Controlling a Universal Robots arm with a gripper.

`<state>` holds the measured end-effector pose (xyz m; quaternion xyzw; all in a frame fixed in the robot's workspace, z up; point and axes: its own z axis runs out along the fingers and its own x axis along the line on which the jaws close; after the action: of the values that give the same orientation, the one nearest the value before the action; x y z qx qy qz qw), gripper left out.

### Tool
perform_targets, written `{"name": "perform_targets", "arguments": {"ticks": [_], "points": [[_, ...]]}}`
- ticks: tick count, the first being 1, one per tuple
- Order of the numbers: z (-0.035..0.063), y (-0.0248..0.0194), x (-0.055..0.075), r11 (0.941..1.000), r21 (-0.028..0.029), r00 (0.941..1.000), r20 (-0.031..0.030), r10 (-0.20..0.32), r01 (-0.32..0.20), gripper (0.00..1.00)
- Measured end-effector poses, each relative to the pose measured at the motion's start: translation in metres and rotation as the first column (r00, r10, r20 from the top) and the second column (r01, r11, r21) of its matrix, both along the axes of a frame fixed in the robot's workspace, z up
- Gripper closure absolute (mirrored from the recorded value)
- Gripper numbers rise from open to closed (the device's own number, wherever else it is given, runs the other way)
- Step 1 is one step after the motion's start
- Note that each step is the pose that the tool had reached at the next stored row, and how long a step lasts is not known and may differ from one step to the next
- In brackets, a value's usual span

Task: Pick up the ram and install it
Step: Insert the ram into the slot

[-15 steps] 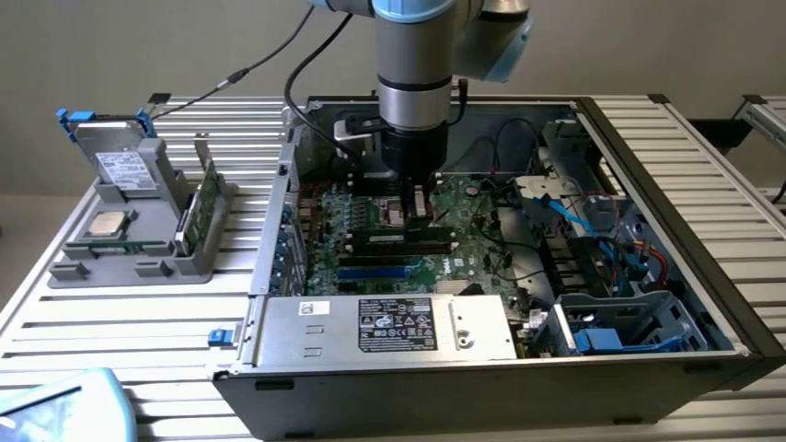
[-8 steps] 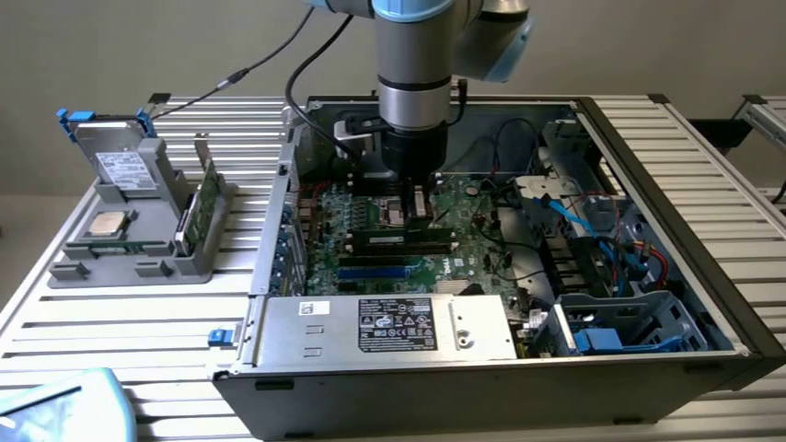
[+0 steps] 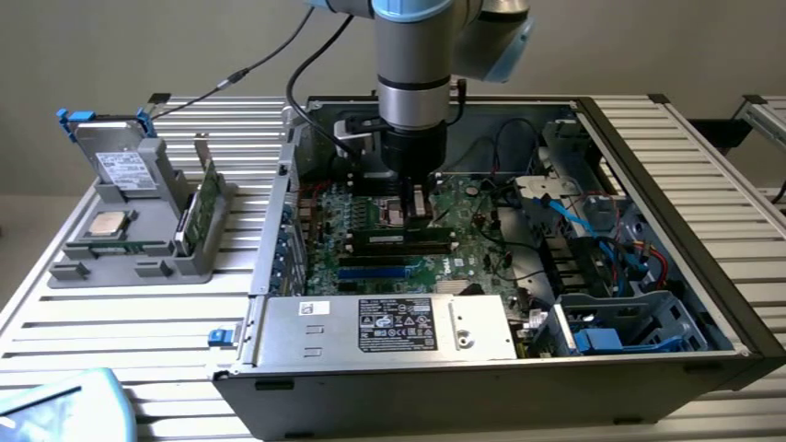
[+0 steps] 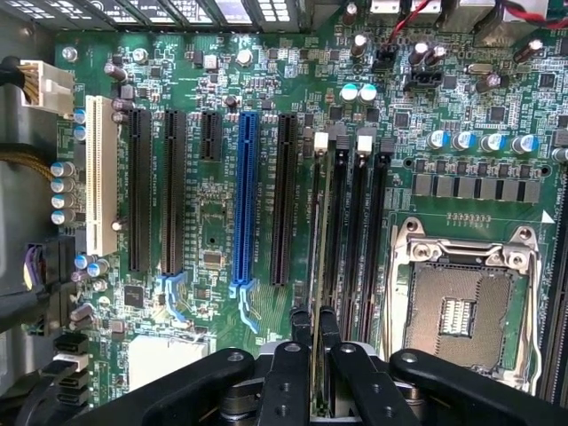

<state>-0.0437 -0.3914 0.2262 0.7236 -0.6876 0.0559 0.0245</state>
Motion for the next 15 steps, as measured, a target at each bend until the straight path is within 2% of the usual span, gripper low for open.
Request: {"name": "perform_targets", "arguments": {"ticks": [7,15], "points": [[-0.0026,0.0017,0.0000,1.0000,-0.0029,1.0000,0.0000,0.000,0.000,0.86],[-0.0030,0.0028,0.0000,0.9999,-0.0120,1.0000,-0.0010,0.000,0.000,0.86]]}}
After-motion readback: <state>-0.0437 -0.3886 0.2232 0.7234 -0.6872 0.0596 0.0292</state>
